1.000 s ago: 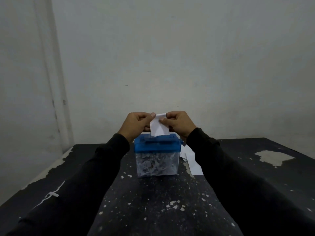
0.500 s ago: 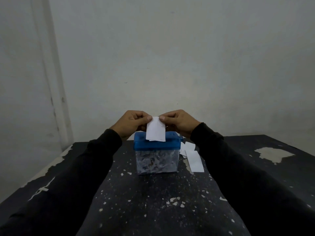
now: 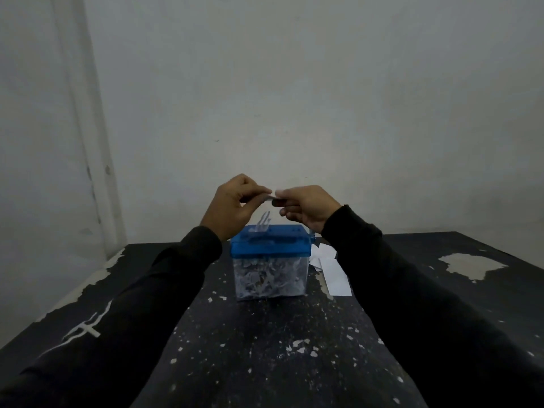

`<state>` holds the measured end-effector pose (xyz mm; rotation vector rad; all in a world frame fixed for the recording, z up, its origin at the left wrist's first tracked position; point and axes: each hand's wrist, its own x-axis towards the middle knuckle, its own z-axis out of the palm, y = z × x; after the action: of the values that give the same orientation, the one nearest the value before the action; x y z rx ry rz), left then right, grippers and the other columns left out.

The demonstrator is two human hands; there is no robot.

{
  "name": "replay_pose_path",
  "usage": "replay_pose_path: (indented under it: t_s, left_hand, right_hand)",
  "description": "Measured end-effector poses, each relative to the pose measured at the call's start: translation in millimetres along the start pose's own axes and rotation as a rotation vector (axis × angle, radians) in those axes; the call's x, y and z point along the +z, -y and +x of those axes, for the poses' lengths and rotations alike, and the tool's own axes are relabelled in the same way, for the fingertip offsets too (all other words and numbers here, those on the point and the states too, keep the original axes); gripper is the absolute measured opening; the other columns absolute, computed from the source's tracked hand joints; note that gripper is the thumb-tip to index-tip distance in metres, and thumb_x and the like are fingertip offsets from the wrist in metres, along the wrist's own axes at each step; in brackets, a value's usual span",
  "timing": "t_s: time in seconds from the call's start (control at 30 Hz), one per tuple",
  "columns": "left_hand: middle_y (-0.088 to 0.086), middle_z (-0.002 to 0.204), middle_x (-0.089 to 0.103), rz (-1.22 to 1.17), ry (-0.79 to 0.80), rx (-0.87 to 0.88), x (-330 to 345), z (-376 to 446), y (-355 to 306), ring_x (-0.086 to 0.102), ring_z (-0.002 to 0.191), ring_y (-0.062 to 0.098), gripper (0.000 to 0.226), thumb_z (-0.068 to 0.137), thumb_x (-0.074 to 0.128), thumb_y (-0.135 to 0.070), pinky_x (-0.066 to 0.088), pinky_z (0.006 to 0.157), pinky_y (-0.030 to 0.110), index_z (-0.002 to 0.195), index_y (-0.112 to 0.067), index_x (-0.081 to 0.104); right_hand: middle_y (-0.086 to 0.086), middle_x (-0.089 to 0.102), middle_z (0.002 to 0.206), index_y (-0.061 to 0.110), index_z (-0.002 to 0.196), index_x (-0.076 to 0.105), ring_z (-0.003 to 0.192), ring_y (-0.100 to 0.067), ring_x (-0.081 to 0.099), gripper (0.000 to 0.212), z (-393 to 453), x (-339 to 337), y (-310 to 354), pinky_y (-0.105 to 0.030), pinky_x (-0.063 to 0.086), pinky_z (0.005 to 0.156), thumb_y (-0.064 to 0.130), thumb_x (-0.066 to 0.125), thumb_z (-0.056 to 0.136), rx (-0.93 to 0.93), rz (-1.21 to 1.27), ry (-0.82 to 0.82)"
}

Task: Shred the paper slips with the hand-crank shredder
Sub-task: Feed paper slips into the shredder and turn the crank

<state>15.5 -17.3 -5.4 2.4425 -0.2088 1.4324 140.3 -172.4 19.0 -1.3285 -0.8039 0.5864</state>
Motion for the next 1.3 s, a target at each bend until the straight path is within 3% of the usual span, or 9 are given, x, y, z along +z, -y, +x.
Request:
replay_pose_path:
  t_s: [0.13,0.2,0.27,0.43,0.57,0.63,0.77,1.17,1.3]
  left_hand:
    - [0.001,0.101,0.071,-0.214,0.074,-0.379,-4.2,-5.5,3.7,0.072,0.086,0.011,0.033,0.091,0.078,-0.024,0.059,0.077,0.021,0.120,-0.015,0.065]
    - [0.002,0.104,0.070,-0.248,0.094,-0.536,-2.9,-9.3,9.9,0.072,0.086,0.013,0.046,0.087,0.081,-0.024,0.059,0.072,0.021,0.126,-0.014,0.059]
    - [0.002,0.104,0.069,-0.213,0.112,-0.615,-1.8,-12.2,16.7,0.071,0.087,0.013,0.055,0.083,0.085,-0.020,0.058,0.071,0.022,0.130,-0.013,0.057]
    - [0.000,0.087,0.077,-0.112,0.213,-0.551,-1.8,-17.2,23.5,0.072,0.075,0.006,0.013,0.085,0.082,-0.015,0.059,0.072,0.025,0.095,-0.010,0.079]
    - [0.000,0.085,0.077,-0.065,0.297,-0.525,-4.0,-21.8,27.0,0.070,0.073,0.003,0.012,0.087,0.081,-0.020,0.054,0.068,0.017,0.092,-0.009,0.081]
    - [-0.002,0.080,0.075,-0.033,0.326,-0.531,-3.3,-22.0,27.3,0.067,0.067,-0.001,0.009,0.088,0.080,-0.021,0.051,0.064,0.013,0.086,-0.012,0.079]
    - [-0.006,0.067,0.068,0.068,0.350,-0.535,-5.3,-18.7,28.2,0.060,0.060,0.002,0.020,0.088,0.079,-0.021,0.044,0.060,0.016,0.069,-0.019,0.073]
    - [-0.004,0.074,0.064,0.253,0.370,-0.504,0.8,-23.8,23.7,0.059,0.068,0.010,0.023,0.091,0.074,-0.033,0.043,0.065,0.025,0.072,-0.024,0.066]
    - [0.004,0.097,0.075,0.192,0.332,-0.525,5.7,-23.8,25.9,0.068,0.084,0.020,0.019,0.094,0.070,-0.032,0.054,0.076,0.032,0.096,-0.014,0.076]
  right_hand:
    - [-0.025,0.073,0.098,0.006,0.130,0.051,0.072,-0.030,0.073,0.054,6.7,-0.3,-11.8,-0.031,0.062,0.065,-0.002,0.077,0.084,-0.146,-0.147,-0.069]
    - [-0.019,0.075,0.096,0.014,0.134,0.048,0.074,-0.023,0.075,0.062,9.2,2.5,-23.1,-0.031,0.062,0.067,0.001,0.080,0.082,-0.221,-0.271,-0.068]
    - [-0.017,0.076,0.095,0.005,0.128,0.056,0.070,-0.015,0.073,0.053,12.7,5.5,-33.8,-0.026,0.058,0.063,0.002,0.081,0.082,-0.272,-0.342,-0.048]
    - [-0.012,0.077,0.087,0.000,0.095,0.074,0.080,-0.022,0.074,0.023,20.5,2.6,-45.4,-0.038,0.062,0.077,0.014,0.085,0.080,-0.300,-0.602,-0.043]
    - [0.003,0.061,0.063,0.014,0.064,0.065,0.057,-0.007,0.053,0.029,21.9,-4.7,-39.8,-0.018,0.041,0.055,0.026,0.081,0.086,-0.254,-0.887,0.002]
    - [0.000,0.065,0.069,0.011,0.069,0.068,0.063,-0.009,0.056,0.029,24.5,-5.6,-38.4,-0.019,0.043,0.059,0.030,0.080,0.087,-0.252,-0.964,0.003]
    - [-0.012,0.073,0.094,0.004,0.090,0.077,0.086,-0.026,0.066,0.031,27.7,3.1,-36.7,-0.040,0.056,0.080,0.035,0.076,0.089,-0.245,-1.061,0.042]
    - [-0.014,0.073,0.098,0.003,0.095,0.074,0.089,-0.028,0.065,0.033,27.9,7.5,-36.0,-0.038,0.052,0.081,0.036,0.074,0.091,-0.184,-1.107,0.030]
    - [-0.013,0.071,0.100,0.005,0.096,0.073,0.085,-0.024,0.060,0.028,29.6,9.0,-36.6,-0.030,0.044,0.075,0.032,0.071,0.093,-0.191,-1.118,0.020]
